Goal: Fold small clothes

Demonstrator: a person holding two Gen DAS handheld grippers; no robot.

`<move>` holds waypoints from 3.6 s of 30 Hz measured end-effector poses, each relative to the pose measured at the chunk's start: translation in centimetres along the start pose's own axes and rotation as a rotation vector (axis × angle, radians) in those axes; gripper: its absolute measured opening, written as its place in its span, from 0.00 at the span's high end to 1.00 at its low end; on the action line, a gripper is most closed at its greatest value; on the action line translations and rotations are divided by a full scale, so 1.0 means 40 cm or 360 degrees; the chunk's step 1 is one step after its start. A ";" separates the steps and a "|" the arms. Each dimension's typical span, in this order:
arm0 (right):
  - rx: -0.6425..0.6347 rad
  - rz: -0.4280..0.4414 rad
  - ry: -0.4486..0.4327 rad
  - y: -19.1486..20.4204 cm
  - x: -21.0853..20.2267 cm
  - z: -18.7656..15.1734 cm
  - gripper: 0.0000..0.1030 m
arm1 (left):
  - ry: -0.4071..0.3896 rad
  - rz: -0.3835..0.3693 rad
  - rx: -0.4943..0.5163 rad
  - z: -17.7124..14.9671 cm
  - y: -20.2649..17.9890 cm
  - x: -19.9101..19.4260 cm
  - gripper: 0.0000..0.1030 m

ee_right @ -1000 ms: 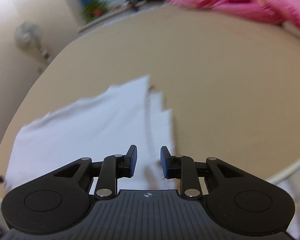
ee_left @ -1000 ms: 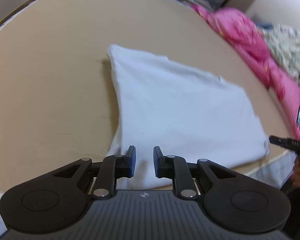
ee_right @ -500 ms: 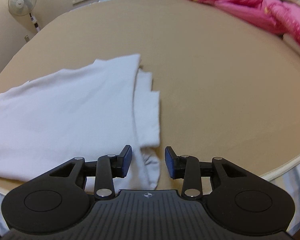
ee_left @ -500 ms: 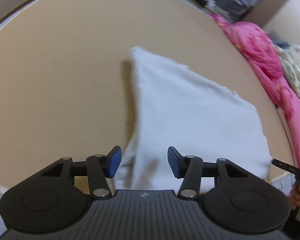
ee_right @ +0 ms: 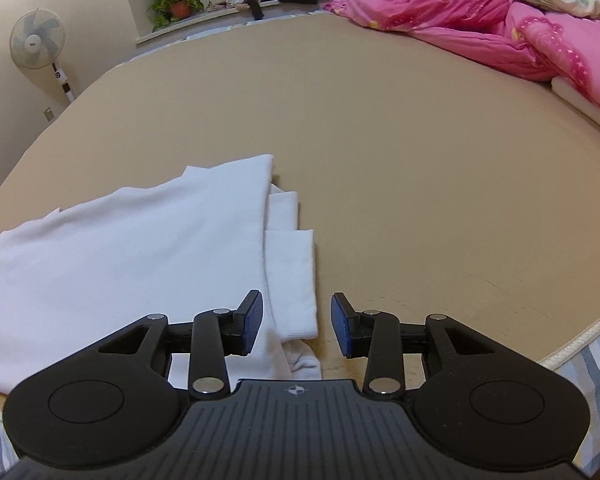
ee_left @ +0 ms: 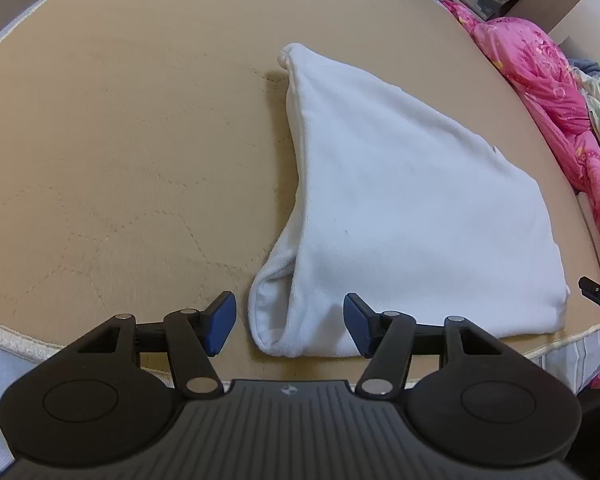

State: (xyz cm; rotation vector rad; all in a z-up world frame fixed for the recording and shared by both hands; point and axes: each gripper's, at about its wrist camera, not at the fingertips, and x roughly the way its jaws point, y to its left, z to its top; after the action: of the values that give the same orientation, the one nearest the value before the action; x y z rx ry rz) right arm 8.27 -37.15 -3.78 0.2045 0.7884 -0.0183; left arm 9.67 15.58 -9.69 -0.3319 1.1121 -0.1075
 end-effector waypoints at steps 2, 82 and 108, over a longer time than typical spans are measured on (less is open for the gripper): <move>-0.0009 -0.0005 0.0008 0.000 0.006 0.000 0.61 | 0.0002 0.0008 0.0006 0.000 -0.004 0.006 0.37; 0.0564 0.0280 0.0363 -0.075 0.180 0.052 0.42 | -0.0022 -0.0488 -0.0127 0.132 -0.568 0.284 0.19; 0.0241 0.0821 0.0102 0.316 0.134 0.043 0.71 | -0.0436 -0.0155 -0.0104 0.209 -0.191 -0.141 0.56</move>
State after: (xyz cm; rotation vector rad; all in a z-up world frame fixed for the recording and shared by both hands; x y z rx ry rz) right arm 14.43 -24.78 -4.15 0.5497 0.7798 0.4185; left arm 15.25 11.50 0.94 -0.4458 0.8294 -0.1084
